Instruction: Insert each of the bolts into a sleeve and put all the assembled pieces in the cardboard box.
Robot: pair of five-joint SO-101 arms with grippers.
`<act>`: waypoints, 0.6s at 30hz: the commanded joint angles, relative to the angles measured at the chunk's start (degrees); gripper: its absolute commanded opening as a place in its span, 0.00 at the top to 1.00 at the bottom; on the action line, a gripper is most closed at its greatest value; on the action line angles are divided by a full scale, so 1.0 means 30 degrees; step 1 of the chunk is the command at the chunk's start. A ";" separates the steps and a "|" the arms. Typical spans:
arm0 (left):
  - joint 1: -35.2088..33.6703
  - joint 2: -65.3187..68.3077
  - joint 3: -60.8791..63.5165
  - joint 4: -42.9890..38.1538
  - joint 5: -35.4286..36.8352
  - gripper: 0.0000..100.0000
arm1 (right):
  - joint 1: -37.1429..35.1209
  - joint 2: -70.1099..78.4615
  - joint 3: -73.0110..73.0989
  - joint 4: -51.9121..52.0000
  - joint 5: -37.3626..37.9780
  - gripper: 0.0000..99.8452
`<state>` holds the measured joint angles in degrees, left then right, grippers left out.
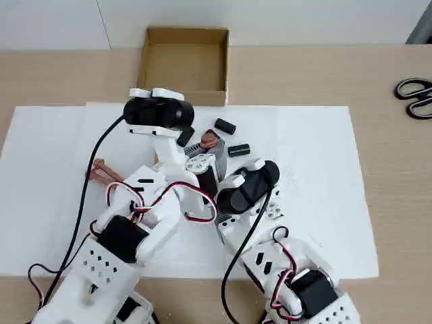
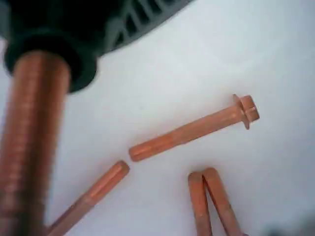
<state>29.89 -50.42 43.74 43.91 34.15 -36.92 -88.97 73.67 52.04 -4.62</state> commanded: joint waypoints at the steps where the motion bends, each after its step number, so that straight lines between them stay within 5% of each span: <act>1: 0.0117 -0.0527 -0.1070 0.0059 0.0147 0.99 | -0.0132 -0.0278 -0.0117 -0.0513 -0.0117 1.00; 18: 0.0205 -0.0527 -0.0454 0.0821 -0.0527 0.99 | -0.0103 -0.0308 -0.0117 -0.0513 -0.0088 1.00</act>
<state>30.07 -50.42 43.74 46.20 33.01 -37.01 -88.97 73.67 52.04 -4.62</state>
